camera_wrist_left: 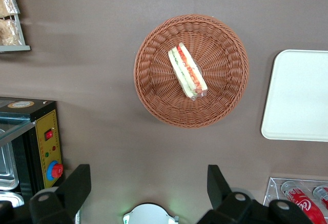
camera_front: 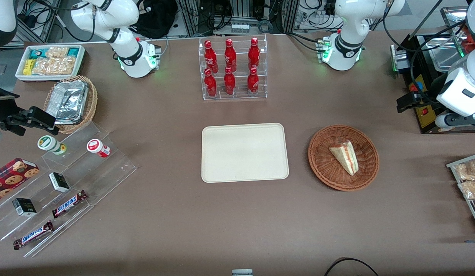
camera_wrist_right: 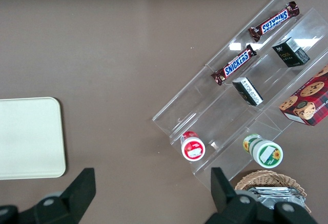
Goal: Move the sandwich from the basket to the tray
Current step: 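Move the left gripper toward the wicker basket holding the sandwich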
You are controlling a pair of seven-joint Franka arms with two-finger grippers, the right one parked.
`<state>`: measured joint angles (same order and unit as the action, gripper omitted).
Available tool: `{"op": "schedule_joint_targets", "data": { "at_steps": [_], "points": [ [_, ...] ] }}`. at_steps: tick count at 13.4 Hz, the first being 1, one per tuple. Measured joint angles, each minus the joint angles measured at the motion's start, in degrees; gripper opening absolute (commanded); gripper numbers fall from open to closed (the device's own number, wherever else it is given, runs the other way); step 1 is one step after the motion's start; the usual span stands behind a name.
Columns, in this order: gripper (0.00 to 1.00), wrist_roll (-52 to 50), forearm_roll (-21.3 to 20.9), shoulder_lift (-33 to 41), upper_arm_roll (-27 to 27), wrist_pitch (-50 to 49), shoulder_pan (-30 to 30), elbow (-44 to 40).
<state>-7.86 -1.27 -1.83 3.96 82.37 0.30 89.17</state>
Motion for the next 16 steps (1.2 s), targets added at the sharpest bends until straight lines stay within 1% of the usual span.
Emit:
{"op": "schedule_joint_targets", "data": {
  "at_steps": [9, 16],
  "points": [
    [1.0, 0.05, 0.0, -0.91, 0.0, -0.4, 0.0, 0.06],
    [1.0, 0.05, 1.76, -6.46, -0.15, -1.77, 1.31, 0.55]
  ]
}}
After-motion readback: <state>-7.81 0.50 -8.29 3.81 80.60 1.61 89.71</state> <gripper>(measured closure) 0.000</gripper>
